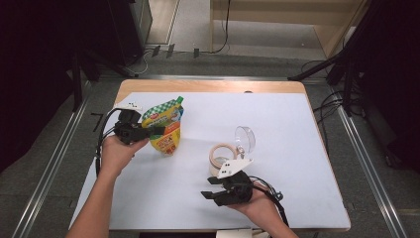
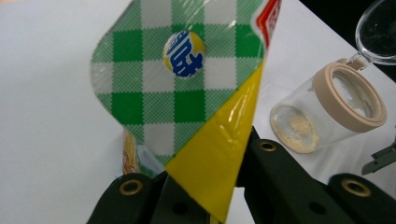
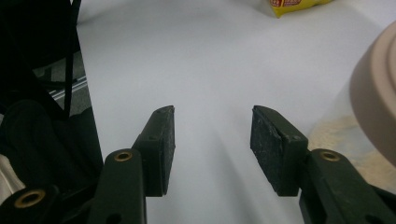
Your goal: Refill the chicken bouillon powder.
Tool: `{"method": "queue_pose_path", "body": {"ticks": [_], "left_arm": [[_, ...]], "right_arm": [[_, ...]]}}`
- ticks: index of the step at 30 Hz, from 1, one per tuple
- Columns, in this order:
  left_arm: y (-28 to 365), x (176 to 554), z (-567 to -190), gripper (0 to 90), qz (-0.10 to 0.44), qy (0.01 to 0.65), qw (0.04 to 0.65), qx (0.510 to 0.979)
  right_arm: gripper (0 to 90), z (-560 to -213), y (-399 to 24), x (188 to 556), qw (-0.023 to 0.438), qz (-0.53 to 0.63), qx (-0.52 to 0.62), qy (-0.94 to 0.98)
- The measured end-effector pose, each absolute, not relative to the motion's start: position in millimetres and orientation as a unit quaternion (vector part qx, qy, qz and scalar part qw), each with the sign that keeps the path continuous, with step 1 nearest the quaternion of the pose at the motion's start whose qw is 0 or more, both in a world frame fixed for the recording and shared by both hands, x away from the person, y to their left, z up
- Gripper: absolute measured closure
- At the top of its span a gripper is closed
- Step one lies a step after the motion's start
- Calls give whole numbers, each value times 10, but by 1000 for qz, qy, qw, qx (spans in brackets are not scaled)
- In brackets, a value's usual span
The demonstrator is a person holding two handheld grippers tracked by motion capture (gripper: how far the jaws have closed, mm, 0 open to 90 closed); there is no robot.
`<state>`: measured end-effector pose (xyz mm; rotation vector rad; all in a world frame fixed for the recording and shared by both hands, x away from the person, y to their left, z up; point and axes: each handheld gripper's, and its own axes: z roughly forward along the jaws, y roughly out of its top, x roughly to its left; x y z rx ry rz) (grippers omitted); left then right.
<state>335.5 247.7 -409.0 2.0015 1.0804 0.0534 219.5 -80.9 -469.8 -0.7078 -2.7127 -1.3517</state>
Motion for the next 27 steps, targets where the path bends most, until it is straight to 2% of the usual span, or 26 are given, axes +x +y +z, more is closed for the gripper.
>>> {"method": "queue_pose_path", "body": {"ticks": [6,15,27], "left_arm": [[2495,3352,-4065,900,33,431,417,800],[2496,3326,-3921,900,12,418,421,805],[2318,3144,-3536,900,-14,366,440,820]], "right_arm": [[521,-4744,-764,2201,17,-430,-231,-873],[526,-4750,-769,2195,14,-436,-237,-868],[536,-4776,-765,2232,13,-438,-238,-867]]}}
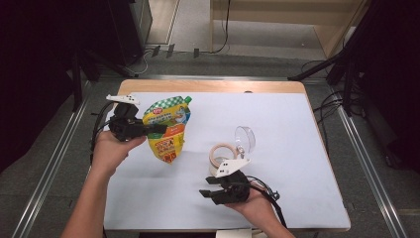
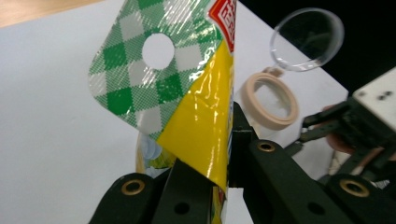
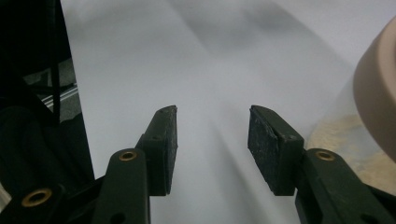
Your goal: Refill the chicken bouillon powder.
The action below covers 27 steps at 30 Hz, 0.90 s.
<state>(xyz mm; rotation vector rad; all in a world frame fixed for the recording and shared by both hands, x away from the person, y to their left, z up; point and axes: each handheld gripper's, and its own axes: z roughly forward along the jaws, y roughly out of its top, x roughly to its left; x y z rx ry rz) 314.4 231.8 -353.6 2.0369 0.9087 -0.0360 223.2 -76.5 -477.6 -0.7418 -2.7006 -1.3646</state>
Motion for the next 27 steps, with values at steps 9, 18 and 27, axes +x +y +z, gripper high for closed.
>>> {"method": "queue_pose_path", "body": {"ticks": [9,18,27], "left_arm": [[2125,2985,-3385,900,-36,329,444,832],[2012,2771,-3220,900,-44,300,445,843],[1880,2563,-3163,900,-57,272,433,858]], "right_arm": [[548,-4783,-752,2262,13,-443,-242,-863],[680,-4860,-645,2330,18,-447,-263,-855],[885,-4878,-516,2329,-11,-457,-283,-843]]}}
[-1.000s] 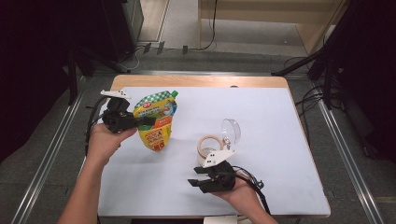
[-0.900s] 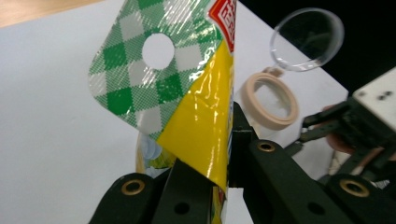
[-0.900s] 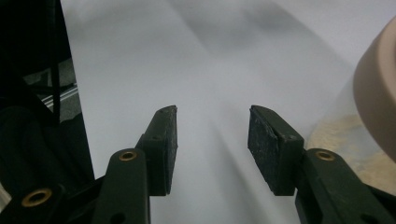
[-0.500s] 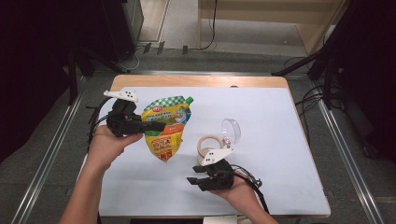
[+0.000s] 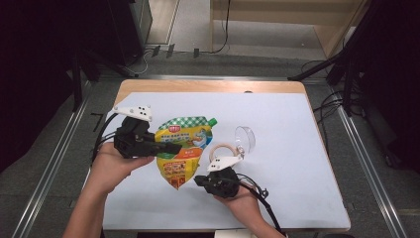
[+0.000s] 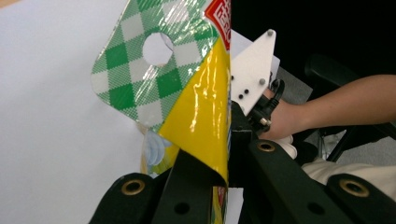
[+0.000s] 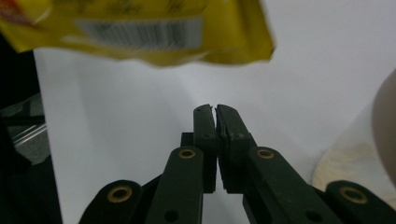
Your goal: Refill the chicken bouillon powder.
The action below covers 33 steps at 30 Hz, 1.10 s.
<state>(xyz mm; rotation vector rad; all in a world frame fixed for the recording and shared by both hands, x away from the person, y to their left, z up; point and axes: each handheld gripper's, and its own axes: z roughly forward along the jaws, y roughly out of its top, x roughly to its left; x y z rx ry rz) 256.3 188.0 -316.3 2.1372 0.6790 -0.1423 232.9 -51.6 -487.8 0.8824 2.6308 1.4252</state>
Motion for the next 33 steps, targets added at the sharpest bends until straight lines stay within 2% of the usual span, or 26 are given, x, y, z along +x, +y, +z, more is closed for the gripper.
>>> {"method": "queue_pose_path", "body": {"ticks": [5,10,13,14,17,24,33], "left_arm": [[1800,2501,-3158,900,-71,263,427,862],[1772,2507,-3149,900,-102,255,443,853],[1764,2535,-3193,900,-114,263,444,849],[1764,2546,-3207,900,-117,267,445,847],[1797,2593,-3251,900,-115,283,452,838],[1811,2670,-3330,888,-111,318,460,822],[1677,2705,-3417,832,-89,333,439,830]], "right_arm": [[887,-4889,-520,2345,27,464,287,837],[842,-4926,-498,2324,43,470,269,840],[816,-4900,-504,2282,57,489,254,833],[783,-4882,-504,2265,63,493,249,831],[782,-4854,-491,2233,80,484,243,837],[745,-4826,-456,2176,65,475,230,847],[744,-4824,-445,2112,56,463,226,855]]}}
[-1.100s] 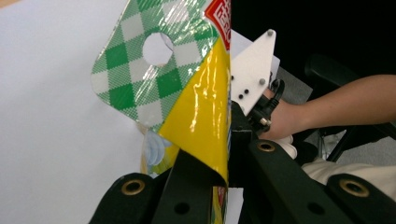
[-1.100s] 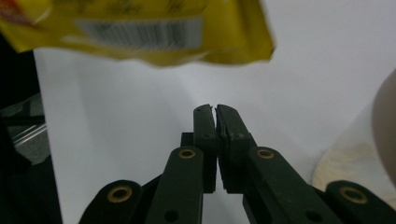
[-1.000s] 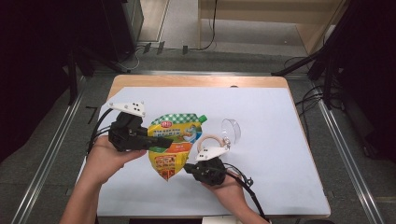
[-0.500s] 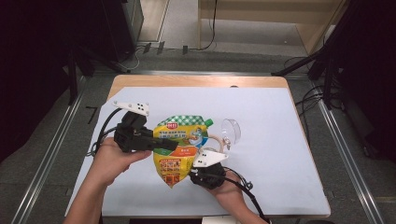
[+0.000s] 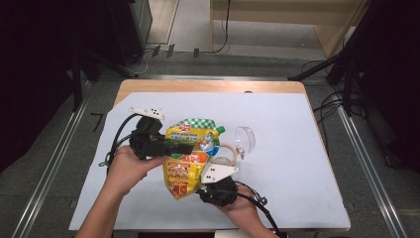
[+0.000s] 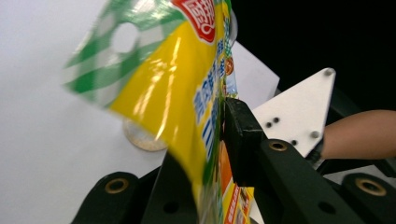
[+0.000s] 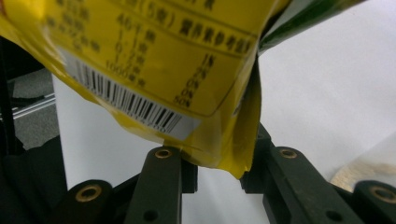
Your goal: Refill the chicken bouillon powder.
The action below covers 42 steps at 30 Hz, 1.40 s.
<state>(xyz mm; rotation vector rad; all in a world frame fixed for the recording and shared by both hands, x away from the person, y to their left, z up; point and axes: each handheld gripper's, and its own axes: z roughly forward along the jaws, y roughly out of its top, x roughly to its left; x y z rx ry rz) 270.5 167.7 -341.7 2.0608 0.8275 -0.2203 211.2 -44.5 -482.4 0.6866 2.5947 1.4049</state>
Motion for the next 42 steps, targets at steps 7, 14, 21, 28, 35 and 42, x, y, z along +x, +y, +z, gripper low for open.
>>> {"method": "queue_pose_path", "body": {"ticks": [7,14,21,28,35,42], "left_arm": [[1599,2714,-3447,823,-78,338,431,833],[1511,2696,-3481,816,-69,336,428,836],[1447,2671,-3488,809,-59,336,421,841],[1384,2674,-3543,803,-56,345,391,852],[1341,2683,-3565,789,-66,357,385,849],[1326,2727,-3625,765,-74,380,370,845]], "right_arm": [[760,-4807,-426,2058,51,458,214,861],[758,-4775,-353,1956,45,459,188,867],[754,-4770,-333,1947,41,458,183,869],[707,-4714,-284,1883,37,465,167,869],[695,-4680,-242,1852,17,461,164,872],[688,-4692,-196,1868,-7,455,161,876]]}}
